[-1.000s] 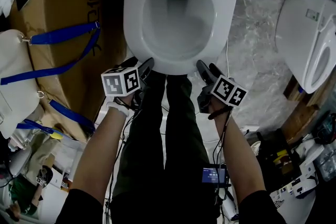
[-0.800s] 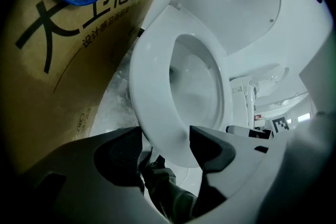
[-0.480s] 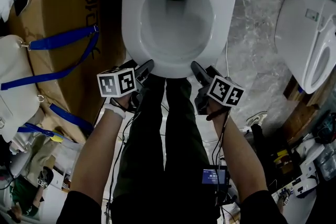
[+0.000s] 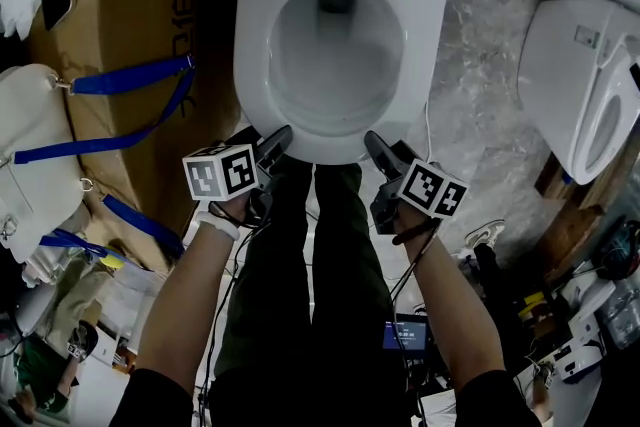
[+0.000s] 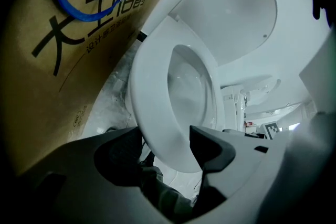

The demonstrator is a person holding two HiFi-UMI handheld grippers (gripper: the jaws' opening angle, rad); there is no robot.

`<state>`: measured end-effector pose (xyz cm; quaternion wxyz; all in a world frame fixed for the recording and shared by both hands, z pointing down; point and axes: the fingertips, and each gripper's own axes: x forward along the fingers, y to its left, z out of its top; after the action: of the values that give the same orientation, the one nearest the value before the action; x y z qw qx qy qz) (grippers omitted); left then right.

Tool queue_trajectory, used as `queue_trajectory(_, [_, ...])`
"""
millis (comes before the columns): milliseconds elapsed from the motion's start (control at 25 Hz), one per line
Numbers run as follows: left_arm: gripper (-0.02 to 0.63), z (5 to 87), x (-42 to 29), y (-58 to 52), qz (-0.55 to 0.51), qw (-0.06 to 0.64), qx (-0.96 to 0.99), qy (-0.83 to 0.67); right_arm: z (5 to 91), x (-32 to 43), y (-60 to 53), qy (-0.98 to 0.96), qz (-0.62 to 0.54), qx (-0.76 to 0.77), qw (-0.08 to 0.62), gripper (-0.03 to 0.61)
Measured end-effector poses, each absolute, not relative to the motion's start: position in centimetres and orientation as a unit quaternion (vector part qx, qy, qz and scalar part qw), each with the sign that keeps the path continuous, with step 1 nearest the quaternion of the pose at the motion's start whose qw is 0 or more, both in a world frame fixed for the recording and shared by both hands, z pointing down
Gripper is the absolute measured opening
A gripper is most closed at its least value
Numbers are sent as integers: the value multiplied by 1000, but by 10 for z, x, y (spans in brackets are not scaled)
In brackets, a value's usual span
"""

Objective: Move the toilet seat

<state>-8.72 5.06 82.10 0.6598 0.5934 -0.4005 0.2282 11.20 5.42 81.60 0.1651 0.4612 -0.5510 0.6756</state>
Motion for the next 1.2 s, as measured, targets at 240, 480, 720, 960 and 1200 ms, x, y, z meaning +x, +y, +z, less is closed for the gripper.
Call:
queue_trajectory(240, [272, 796, -87, 45, 219, 659, 597, -401, 789, 113, 53, -553, 679, 455, 159, 301])
queue_trajectory(480, [272, 768, -87, 37, 197, 658, 602, -407, 760, 112, 48, -562, 673, 454, 155, 301])
queue_trajectory(720, [272, 736, -85, 31, 185, 647, 619, -405, 730, 115, 42, -565, 670, 461, 138, 301])
queue_trajectory(960, [272, 707, -83, 23, 193, 626, 651, -383, 702, 115, 32, -587, 659, 452, 131, 301])
queue_trajectory(1200, [272, 674, -82, 8, 157, 613, 664, -398, 669, 117, 15, -582, 663, 465, 78, 299])
